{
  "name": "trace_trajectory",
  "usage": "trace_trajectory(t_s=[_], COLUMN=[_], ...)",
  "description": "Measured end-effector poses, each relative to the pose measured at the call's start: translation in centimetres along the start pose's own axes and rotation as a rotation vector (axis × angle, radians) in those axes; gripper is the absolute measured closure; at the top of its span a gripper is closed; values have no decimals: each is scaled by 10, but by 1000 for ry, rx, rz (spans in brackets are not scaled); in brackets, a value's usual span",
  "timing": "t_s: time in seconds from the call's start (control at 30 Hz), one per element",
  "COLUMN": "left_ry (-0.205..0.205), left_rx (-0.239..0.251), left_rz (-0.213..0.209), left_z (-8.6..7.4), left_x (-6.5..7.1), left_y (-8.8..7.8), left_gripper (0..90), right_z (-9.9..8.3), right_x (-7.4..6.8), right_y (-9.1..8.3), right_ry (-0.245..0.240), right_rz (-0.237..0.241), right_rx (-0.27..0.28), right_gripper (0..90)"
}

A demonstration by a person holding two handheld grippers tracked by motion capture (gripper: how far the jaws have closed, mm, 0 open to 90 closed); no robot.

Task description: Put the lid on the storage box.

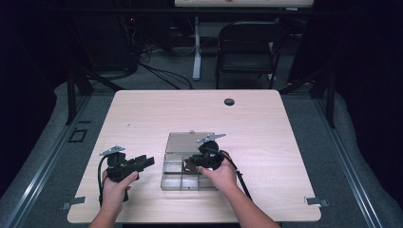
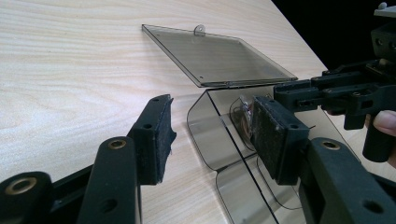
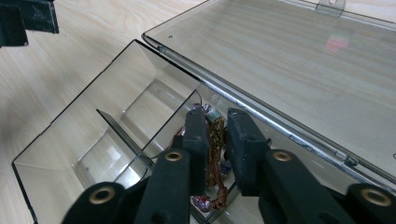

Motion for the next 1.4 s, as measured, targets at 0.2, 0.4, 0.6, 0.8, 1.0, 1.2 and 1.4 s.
trace_trajectory(t_s=[0.2, 0.4, 0.6, 0.8, 1.0, 1.2, 1.4], left_ry=[0, 1, 4, 7, 7, 7, 25], left_rx=[1, 0, -1, -3, -1, -9, -19], left_rz=[0, 3, 8, 11, 15, 21, 38], left_z=[0, 0, 0, 0, 0, 0, 2], left_x=[0, -1, -1, -1, 0, 1, 1], left_y=[0, 0, 0, 1, 2, 6, 12], left_gripper=[492, 492, 491, 490, 490, 486, 479], right_z=[0, 4, 8, 12, 14, 13, 15], right_x=[-1, -1, 0, 1, 6, 13, 23], right_y=[0, -7, -15, -27, -35, -41, -48], right_ry=[5, -7, -13, -43, -20, -39, 38], right_rz=[3, 1, -3, -28, -6, -38, 19], right_rx=[3, 25, 48, 81, 103, 98, 156], right_gripper=[770, 756, 718, 652, 588, 532, 452])
Point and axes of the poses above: each handheld gripper's, and its own axes: y roughly forward along the jaws, z roughly out of its top, x roughly to its right, the point moved 5 cm from there along y, roughly forward along the jaws, and after that the axes turned 3 degrees about z, right-handed, at the moved point
